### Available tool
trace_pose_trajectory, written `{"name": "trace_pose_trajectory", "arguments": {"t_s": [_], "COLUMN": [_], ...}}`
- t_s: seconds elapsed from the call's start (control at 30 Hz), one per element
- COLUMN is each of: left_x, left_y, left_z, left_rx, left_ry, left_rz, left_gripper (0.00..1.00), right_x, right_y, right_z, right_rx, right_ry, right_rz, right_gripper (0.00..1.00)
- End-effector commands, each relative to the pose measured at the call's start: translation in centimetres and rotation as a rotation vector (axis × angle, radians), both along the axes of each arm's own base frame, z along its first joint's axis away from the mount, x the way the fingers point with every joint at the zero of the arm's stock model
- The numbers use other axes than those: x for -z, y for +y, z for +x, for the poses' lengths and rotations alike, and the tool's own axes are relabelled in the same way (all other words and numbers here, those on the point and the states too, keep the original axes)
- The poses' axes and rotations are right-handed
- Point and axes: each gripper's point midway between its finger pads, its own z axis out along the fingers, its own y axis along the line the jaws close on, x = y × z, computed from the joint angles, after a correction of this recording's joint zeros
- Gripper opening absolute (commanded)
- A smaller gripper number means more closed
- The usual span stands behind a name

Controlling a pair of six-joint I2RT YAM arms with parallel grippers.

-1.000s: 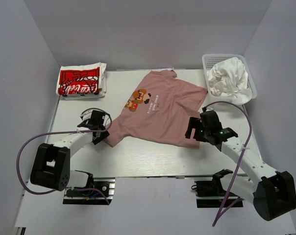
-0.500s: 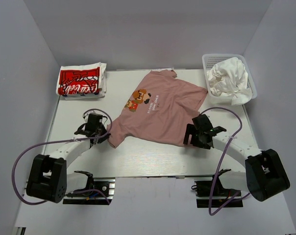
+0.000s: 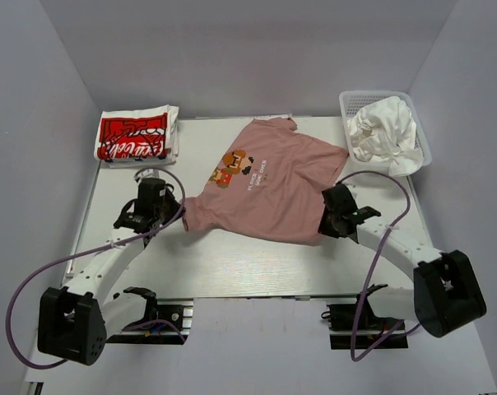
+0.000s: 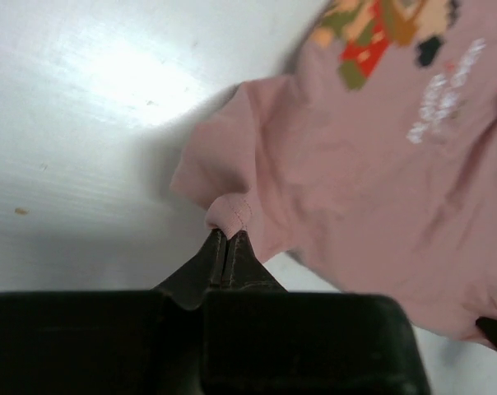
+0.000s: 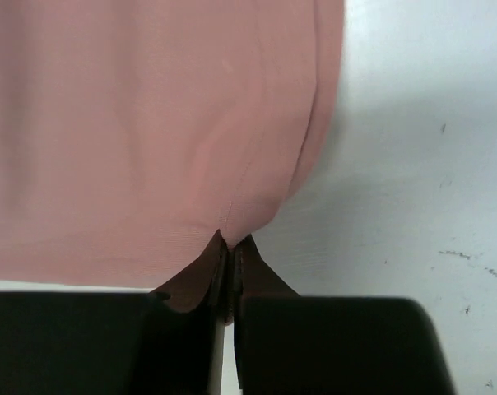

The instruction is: Fold and stack the t-shirts

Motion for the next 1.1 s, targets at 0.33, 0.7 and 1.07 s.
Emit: {"name": "trace_pose_trajectory", "arguments": {"t_s": [0.33,0.7,1.07], "left_x": [-32.0,-52.1,-62.2], "left_y": [3.5,8.2,9.5], "left_z": [2.1,-12.0,-24.7], "left_rx": [-0.163,-0.226,-0.151], "left_ry": [-0.671,-1.175,-1.536], "left_rz": [0.006,-0.033,-0.066], "left_gripper": [0.00,0.00,0.00], "right_x": [-35.2,-56.2,-62.8], "right_y": [1.6,-0.4,-3.6], "right_z": [5.7,-6.5,-16.3], "right_rx": [-0.087,-0.339,-0.402], "right_ry": [-0.825,-1.325,-1.609], "right_rz": [0.210,0.340,0.397], "right_gripper": [0.00,0.00,0.00]}}
